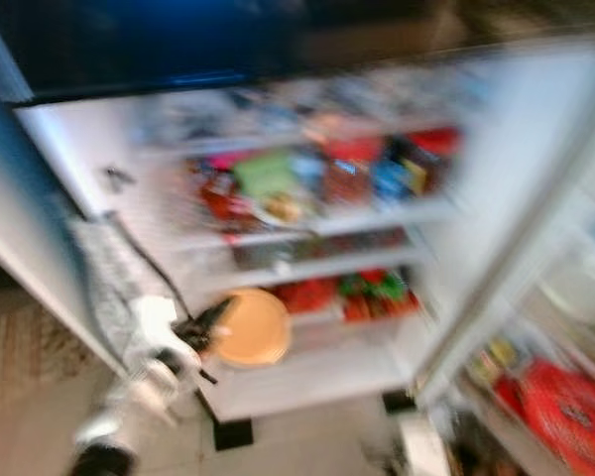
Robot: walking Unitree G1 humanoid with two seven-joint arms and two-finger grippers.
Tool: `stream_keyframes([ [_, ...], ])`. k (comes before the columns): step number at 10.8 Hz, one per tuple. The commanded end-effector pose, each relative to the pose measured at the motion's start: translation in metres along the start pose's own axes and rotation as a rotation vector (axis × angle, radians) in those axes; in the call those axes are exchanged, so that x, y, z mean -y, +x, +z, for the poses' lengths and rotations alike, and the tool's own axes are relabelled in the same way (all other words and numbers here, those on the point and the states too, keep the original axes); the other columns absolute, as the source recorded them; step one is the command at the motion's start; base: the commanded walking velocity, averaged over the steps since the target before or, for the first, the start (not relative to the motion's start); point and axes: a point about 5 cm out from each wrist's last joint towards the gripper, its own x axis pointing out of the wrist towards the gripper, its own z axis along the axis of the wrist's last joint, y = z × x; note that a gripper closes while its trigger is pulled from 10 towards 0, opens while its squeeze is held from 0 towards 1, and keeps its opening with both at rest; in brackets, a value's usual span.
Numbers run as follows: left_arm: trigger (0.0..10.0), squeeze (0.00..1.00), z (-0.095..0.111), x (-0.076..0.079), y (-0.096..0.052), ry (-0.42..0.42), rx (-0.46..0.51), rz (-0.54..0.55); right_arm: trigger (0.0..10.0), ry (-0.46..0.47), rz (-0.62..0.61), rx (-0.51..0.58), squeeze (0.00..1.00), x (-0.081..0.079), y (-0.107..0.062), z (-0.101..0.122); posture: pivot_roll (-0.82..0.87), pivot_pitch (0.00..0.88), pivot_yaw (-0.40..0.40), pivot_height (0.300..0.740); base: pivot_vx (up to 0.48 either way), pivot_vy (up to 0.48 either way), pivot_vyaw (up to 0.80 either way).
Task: Restocking fridge
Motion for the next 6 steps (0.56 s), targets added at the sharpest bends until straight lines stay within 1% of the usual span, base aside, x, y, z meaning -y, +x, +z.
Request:
stream_keyframes([
  [1, 10.0, 0.0, -0.001, 0.007, 0.003, -0.019, 0.0, -0.026, 10.0, 0.008, 0.001, -0.046, 0.0, 0.001, -0.003, -0.017, -0.03, 0.023, 0.031, 0.74, 0.345, 0.0, -0.74],
  [2, 10.0, 0.0, -0.004, 0.008, 0.002, -0.019, -0.017, -0.032, 10.0, -0.008, 0.012, -0.05, 0.0, -0.002, -0.003, -0.018, -0.03, 0.023, 0.031, 0.74, 0.247, 0.0, -0.73],
  [4, 10.0, 0.0, -0.008, 0.009, 0.0, -0.03, -0.044, -0.042, 10.0, -0.011, 0.019, -0.044, 0.0, -0.008, -0.003, -0.018, -0.03, 0.033, 0.031, 0.74, 0.0, 0.0, 0.0],
  [6, 10.0, 0.0, -0.009, 0.01, -0.002, -0.01, -0.042, -0.025, 10.0, -0.009, 0.028, -0.034, 0.0, -0.014, -0.003, -0.016, -0.03, 0.033, 0.031, 0.74, 0.0, 0.0, 0.0],
])
